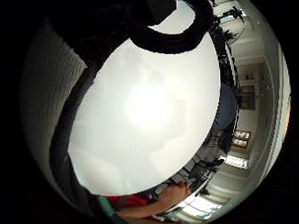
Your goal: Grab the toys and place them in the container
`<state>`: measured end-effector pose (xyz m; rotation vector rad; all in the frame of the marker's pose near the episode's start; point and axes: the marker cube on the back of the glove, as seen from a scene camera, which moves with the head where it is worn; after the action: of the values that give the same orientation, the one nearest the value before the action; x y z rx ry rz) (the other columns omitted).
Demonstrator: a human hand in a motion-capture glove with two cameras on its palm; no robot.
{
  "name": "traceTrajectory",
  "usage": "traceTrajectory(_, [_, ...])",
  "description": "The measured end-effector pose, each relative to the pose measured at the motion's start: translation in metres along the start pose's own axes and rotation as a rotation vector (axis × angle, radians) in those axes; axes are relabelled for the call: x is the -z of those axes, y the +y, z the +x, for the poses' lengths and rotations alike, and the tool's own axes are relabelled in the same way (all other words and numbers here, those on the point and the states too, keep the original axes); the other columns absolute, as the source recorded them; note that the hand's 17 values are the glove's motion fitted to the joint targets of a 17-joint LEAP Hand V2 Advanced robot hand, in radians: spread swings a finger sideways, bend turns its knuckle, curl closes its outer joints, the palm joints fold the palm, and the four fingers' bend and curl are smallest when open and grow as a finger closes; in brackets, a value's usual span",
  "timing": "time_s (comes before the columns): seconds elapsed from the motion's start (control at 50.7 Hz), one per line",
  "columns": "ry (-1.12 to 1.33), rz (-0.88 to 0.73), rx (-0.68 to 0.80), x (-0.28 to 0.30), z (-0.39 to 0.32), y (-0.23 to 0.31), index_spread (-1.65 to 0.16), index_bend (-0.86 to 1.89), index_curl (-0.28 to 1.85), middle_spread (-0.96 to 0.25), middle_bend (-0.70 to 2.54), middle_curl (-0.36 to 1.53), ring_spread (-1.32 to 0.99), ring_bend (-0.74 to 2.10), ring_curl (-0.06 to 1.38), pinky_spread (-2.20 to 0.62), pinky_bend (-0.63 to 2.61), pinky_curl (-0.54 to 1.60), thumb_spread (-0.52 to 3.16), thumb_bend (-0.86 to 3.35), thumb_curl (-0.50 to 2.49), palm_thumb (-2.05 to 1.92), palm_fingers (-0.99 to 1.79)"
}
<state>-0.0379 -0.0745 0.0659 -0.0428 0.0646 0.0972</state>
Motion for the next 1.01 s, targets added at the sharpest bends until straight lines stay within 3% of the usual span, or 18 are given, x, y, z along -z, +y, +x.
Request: traceTrajectory(1.007, [-0.050,0.045,0.051,-0.012,-0.005,0.015,-0.41,0.16,0.30,-0.13,0.15,0.24,-0.07,0.19,0.31,0.11,0.85,0.34,1.15,-0.02,0.33,-0.01,-0.11])
